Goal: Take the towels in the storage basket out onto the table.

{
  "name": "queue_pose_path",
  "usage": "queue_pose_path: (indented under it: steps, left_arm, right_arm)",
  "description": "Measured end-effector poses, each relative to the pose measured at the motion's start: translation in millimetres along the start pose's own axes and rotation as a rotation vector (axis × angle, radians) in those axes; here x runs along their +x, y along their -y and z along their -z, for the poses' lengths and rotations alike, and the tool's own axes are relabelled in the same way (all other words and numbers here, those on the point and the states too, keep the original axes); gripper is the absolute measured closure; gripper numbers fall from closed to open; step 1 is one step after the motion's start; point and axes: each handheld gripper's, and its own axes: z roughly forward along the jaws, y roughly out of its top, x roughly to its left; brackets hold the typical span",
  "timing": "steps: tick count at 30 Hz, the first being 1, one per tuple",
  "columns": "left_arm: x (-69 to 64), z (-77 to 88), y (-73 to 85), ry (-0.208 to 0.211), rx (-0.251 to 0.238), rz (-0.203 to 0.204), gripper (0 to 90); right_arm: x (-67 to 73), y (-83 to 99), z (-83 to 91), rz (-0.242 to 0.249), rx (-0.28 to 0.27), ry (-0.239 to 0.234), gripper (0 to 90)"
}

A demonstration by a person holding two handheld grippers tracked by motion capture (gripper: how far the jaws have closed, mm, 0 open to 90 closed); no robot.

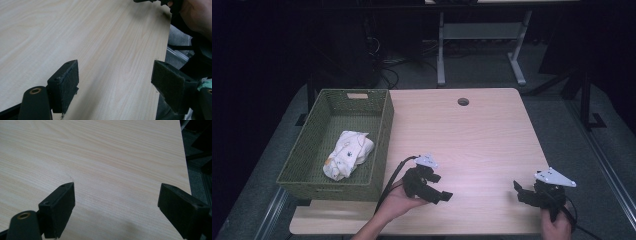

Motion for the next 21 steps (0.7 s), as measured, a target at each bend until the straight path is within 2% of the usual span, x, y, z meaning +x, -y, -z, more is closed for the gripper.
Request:
queue_pose_path:
  steps: [3, 7, 14, 21]
  left_arm:
    - [-0.7, 8.3, -11.7, -0.005, 0.016, -0.023, 21.6]
    - [-0.6, 13.8, -22.0, 0.004, 0.031, -0.032, 21.7]
    - [4.4, 22.7, -35.9, 0.000, 0.061, -0.033, 22.0]
    - [11.9, 34.9, -48.3, -0.001, 0.070, -0.024, 22.0]
  right_arm:
    - [-0.2, -0.3, 0.7, 0.001, -0.003, 0.001, 13.9]
    - [-0.3, -0.4, 0.6, 0.001, -0.002, 0.000, 13.9]
    - [-0.3, -0.4, 0.3, 0.001, -0.001, 0.001, 13.9]
    - [-0.5, -0.5, 0.2, -0.001, -0.001, 0.001, 13.9]
